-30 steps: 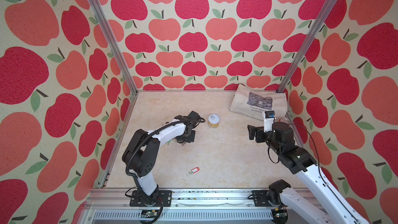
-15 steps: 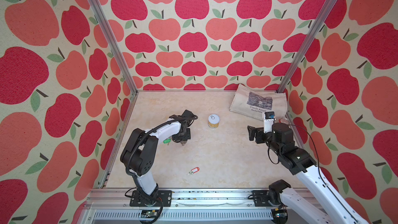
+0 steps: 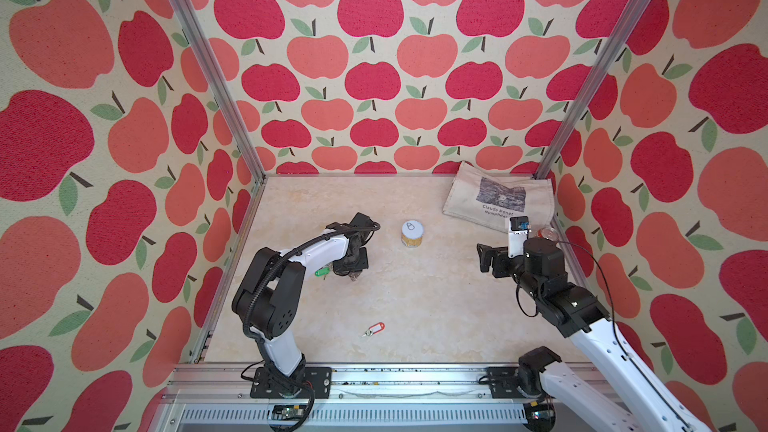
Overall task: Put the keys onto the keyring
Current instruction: 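Close the left gripper on the plate's end rings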
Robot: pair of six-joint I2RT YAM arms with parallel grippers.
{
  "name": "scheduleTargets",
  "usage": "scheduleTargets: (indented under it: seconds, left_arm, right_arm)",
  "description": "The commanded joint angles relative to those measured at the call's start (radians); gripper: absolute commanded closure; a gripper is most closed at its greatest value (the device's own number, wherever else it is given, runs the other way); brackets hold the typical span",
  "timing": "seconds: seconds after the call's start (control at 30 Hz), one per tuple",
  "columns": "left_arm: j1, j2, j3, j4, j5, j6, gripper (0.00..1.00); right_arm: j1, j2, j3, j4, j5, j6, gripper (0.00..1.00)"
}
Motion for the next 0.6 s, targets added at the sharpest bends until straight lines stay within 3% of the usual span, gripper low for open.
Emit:
scheduleTargets:
  seconds: [0.0, 0.57]
  left_arm:
    - [0.007, 0.004, -0.011, -0.02, -0.018, -0.026, 0.77]
    - [0.009, 0.043, -0.009, -0.028, -0.03, -0.02, 0.78]
  right_arm:
    - [0.009, -0.01, -0.013, 0.007, -0.013, 0.011, 0.01]
    - [0.008, -0.013, -0.024, 0.019, -0.011, 0.008, 0.01]
